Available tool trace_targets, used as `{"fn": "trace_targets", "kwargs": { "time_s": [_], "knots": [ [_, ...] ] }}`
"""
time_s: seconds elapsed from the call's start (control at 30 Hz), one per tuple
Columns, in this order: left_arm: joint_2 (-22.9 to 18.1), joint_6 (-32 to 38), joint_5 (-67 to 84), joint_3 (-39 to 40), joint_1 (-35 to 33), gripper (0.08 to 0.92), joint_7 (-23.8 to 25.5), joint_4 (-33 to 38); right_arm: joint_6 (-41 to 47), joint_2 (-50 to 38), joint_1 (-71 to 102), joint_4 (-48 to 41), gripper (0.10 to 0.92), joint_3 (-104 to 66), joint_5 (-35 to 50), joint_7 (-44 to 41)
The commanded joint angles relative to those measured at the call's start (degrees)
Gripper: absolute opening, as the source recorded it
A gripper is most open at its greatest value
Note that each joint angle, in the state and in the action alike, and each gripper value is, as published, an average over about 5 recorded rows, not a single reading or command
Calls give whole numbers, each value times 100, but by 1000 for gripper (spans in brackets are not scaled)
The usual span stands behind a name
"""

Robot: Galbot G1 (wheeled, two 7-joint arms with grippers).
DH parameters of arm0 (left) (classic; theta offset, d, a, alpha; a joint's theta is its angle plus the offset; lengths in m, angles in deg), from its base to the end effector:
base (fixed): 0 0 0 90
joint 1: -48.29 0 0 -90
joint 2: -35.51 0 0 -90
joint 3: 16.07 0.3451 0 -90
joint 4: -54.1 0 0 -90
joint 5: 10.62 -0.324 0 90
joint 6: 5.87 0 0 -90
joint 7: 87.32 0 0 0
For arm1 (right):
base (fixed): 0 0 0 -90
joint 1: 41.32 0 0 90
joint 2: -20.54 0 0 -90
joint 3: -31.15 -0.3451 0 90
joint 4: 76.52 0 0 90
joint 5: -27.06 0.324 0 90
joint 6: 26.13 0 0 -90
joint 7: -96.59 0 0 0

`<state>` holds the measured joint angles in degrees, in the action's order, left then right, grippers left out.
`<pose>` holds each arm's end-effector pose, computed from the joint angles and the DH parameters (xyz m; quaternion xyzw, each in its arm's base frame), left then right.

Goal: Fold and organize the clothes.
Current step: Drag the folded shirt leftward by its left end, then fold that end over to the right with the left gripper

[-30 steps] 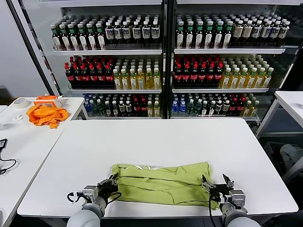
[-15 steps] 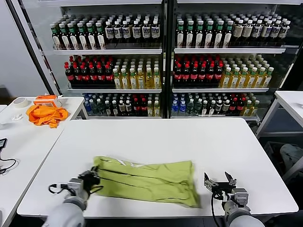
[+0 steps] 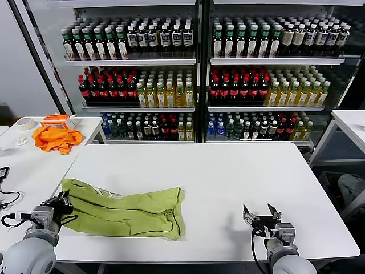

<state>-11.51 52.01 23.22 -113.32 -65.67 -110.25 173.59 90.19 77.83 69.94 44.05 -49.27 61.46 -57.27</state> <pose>0.2104 0.1526 -0.2155 0.0898 -0.9608 -0.1467 0.2176 0.1922 -0.0584 -0.2645 -0.0065 -0.9733 0.0255 0.2282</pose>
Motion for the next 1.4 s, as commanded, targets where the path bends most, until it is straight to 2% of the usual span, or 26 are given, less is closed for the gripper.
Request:
{"fn": "trace_targets", "kwargs": {
  "time_s": [0.03, 0.23, 0.47, 0.67, 1.07, 1.4],
  "knots": [
    [-118, -109, 1052, 429, 358, 101, -89, 683, 2, -13, 11, 17, 823, -103, 1, 2],
    [-308, -108, 2113, 1055, 883, 101, -160, 1003, 6, 17, 62, 30, 823, -166, -20, 5],
    [-604, -105, 2036, 1680, 1216, 101, -22, 736, 3, 37, 131, 40, 823, -212, -31, 2],
    [-1028, -99, 1693, 2030, 1289, 101, 64, 639, 2, 48, 132, 43, 823, -195, -44, 6],
    [-1527, -97, 1529, 2450, 1578, 101, 120, 330, 5, 34, 145, 52, 823, -210, -53, 7],
    [-1861, -100, 1517, 2676, 1706, 101, -14, 155, 4, 46, 143, 30, 823, -237, -63, -2]
  ]
}}
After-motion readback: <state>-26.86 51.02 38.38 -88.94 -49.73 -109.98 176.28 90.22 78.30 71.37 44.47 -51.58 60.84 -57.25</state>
